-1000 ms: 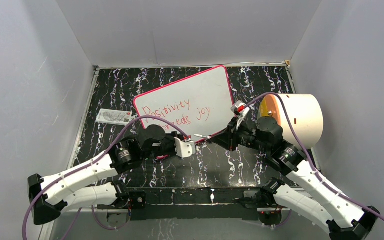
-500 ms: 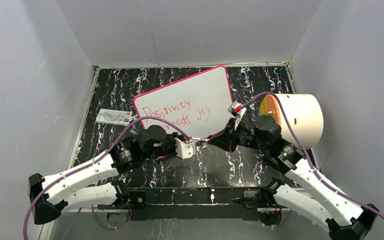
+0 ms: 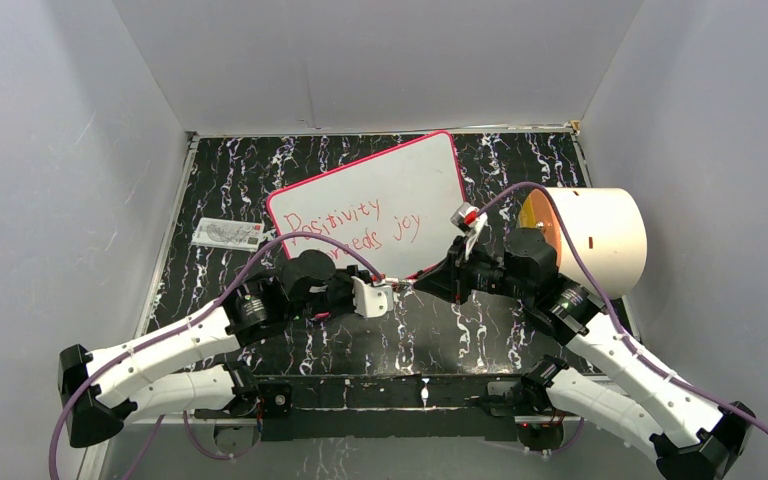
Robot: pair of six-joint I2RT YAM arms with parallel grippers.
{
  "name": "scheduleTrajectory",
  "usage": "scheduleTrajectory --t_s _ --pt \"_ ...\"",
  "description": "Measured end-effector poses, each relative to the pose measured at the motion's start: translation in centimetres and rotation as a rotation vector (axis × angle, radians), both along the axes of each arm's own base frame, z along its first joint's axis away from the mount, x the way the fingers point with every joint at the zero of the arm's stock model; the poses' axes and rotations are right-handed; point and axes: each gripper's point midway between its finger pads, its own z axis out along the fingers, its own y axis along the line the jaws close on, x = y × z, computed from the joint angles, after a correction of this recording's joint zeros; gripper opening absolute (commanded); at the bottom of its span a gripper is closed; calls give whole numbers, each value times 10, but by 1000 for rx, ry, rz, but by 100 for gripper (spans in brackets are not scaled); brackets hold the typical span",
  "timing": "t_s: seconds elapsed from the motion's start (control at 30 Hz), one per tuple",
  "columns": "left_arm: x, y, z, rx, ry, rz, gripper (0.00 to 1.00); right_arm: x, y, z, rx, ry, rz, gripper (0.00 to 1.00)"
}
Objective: Write a sentence on the whiteboard
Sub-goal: Close the whiteboard marker at the center of the board.
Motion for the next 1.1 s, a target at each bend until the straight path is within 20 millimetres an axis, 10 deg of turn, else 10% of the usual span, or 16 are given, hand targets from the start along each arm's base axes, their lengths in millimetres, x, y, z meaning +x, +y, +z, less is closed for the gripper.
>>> scheduleTrajectory --t_s 1.1 --pt "-4 -9 -6 0 53 -15 0 6 5 -15 -39 38 3 0"
